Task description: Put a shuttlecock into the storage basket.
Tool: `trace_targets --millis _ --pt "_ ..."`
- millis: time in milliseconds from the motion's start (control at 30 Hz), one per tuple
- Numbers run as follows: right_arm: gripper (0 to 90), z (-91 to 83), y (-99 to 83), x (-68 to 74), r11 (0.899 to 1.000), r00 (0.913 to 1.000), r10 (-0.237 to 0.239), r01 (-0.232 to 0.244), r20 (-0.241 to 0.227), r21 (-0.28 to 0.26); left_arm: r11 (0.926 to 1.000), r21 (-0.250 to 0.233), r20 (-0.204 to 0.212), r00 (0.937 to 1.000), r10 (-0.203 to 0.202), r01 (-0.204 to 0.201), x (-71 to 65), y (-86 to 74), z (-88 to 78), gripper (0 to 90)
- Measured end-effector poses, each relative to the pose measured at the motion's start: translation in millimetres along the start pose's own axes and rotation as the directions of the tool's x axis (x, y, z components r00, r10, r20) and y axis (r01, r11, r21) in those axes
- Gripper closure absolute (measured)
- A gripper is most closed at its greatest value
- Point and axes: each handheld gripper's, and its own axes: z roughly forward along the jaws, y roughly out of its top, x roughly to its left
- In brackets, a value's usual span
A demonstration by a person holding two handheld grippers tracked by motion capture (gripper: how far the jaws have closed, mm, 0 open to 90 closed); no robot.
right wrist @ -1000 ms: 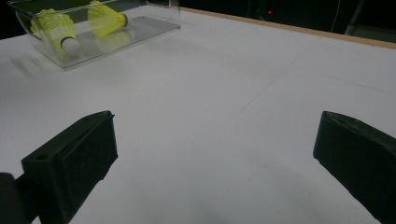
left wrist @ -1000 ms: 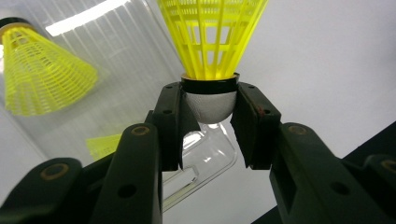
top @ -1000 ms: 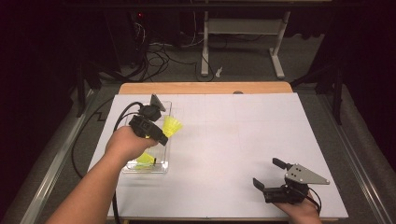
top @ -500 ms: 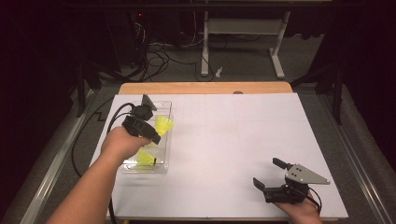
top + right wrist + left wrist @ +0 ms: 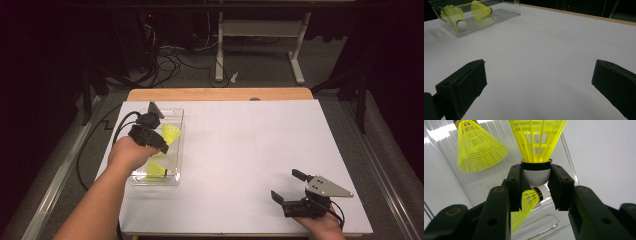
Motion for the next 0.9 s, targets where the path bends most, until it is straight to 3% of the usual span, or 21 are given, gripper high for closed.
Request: trace_targets --millis 433,900 --pt "0.1 -0.1 0.4 0.5 1.0 1.0 -0.001 0.001 -0.004 -0.002 0.9994 -0.024 -0.004 0.9997 -0.025 0.025 -1.1 7.1 -2.8 65.4" --pt "0.1 -0.8 0.4 0.1 1.0 1.0 -0.002 0.002 -0.003 -0.005 0.9982 -0.005 -0.02 0.998 -0.06 0.06 4.2 9.8 12.8 65.3"
